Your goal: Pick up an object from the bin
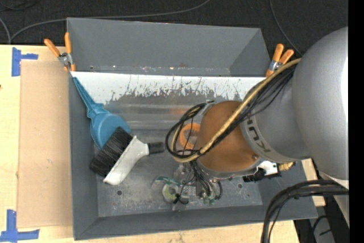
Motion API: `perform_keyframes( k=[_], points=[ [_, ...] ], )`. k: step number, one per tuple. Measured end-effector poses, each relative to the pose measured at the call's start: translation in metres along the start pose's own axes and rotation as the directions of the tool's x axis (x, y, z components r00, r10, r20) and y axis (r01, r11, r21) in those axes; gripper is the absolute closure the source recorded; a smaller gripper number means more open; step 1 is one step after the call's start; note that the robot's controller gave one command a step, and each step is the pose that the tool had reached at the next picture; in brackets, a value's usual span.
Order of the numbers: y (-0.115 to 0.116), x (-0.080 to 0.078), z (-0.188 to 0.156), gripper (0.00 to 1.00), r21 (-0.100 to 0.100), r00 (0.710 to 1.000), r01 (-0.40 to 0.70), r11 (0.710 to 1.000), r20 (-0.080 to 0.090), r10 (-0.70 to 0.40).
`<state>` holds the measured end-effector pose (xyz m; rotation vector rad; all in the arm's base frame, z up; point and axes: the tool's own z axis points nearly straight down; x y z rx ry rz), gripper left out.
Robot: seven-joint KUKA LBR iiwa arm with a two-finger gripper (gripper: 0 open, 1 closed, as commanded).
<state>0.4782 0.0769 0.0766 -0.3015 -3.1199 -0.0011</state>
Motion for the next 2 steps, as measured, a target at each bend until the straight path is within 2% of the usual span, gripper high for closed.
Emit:
perform_keyframes(
  k=[1, 2],
  points=[
    [-0.001, 0.002, -0.042, 1.00, 0.003, 1.000, 0.003, 1.000, -0.009, -0.003],
    [0.000, 0.001, -0.078, 1.00, 0.001, 1.000, 0.003, 1.000, -0.004, -0.003]
  ],
)
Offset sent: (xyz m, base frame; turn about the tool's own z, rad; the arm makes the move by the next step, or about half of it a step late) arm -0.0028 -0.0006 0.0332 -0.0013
